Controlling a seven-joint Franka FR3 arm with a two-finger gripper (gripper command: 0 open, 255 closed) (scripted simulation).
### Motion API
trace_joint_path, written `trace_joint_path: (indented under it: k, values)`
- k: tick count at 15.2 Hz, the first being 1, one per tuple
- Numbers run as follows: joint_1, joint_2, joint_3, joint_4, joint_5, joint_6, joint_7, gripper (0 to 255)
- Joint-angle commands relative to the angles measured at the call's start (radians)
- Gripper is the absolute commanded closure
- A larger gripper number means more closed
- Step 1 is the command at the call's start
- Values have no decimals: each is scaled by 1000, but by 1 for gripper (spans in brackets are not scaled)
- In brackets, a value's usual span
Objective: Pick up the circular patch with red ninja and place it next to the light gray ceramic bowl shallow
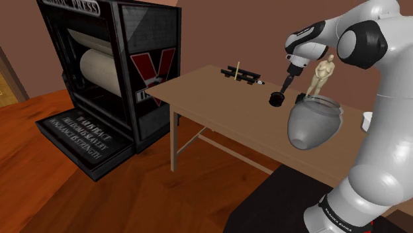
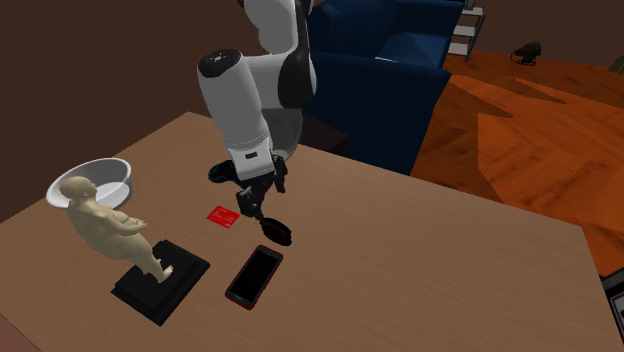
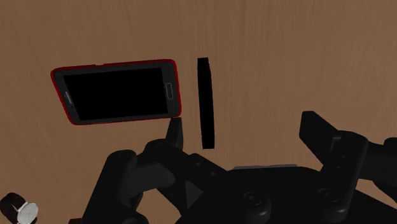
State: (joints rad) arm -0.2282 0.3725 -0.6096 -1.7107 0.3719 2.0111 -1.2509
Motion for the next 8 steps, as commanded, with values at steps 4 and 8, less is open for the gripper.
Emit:
trace_joint_path:
  k: [4, 8]
  values:
    - [-52, 99, 25, 75, 56, 7, -58, 0]
    - [-54, 122, 35, 54, 73, 47, -69, 0]
